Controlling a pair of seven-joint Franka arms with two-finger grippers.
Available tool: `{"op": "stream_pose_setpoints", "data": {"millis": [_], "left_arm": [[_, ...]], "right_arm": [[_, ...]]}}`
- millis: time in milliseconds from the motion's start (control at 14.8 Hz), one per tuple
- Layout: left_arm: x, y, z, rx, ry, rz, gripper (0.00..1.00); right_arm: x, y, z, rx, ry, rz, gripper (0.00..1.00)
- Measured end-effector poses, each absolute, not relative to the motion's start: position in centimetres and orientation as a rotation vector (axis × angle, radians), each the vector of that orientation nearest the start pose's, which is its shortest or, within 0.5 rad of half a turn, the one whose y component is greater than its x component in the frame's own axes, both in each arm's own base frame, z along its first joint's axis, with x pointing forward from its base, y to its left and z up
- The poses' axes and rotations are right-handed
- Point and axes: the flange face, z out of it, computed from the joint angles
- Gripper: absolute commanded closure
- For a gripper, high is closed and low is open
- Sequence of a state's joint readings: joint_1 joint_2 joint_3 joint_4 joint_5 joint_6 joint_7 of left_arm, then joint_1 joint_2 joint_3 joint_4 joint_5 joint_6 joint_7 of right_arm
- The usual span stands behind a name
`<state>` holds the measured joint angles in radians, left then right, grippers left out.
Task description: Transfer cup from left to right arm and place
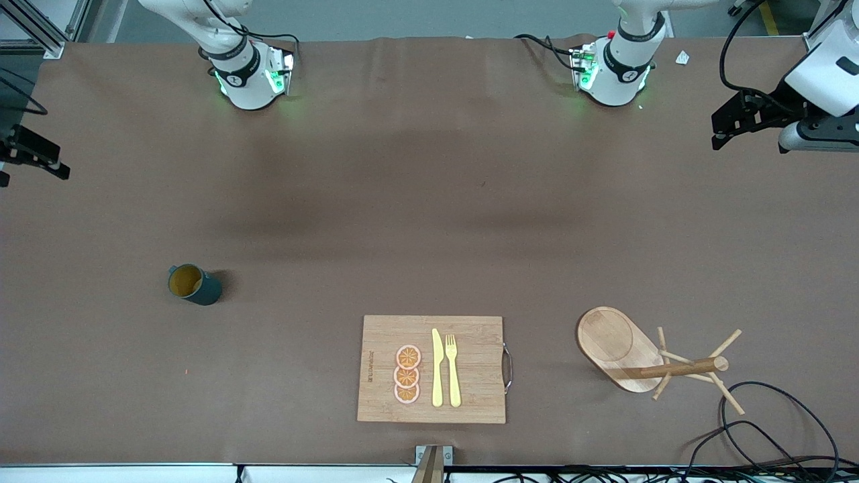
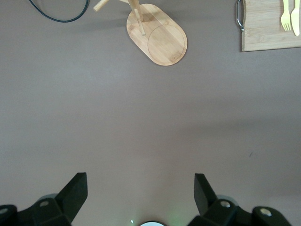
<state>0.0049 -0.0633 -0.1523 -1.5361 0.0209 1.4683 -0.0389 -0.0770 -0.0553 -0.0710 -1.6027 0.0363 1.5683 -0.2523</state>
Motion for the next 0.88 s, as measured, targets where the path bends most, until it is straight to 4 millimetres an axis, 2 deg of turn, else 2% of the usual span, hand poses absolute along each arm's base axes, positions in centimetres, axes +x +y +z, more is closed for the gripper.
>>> {"op": "stream_pose_setpoints", "data": {"millis": [203,473,879], "left_arm": [[52.0,-7.8,66.7,-3.108,0.165,-0.015,0.0],[52.0,-7.7,66.7,-3.108,0.163,-0.023,0.0],[52.0,-7.3,67.1,-3.109,0.155,-0.035,0.0]], "right_arm": [[53.3,-6.9,64.1,-3.103,-0.168,-0.056,0.0],[53.5,-5.3,65.1,-3.108,-0.034,-0.089,0.0],[53.5,-5.5,65.4,-3.13,-0.005,-0.099,0.0]]}}
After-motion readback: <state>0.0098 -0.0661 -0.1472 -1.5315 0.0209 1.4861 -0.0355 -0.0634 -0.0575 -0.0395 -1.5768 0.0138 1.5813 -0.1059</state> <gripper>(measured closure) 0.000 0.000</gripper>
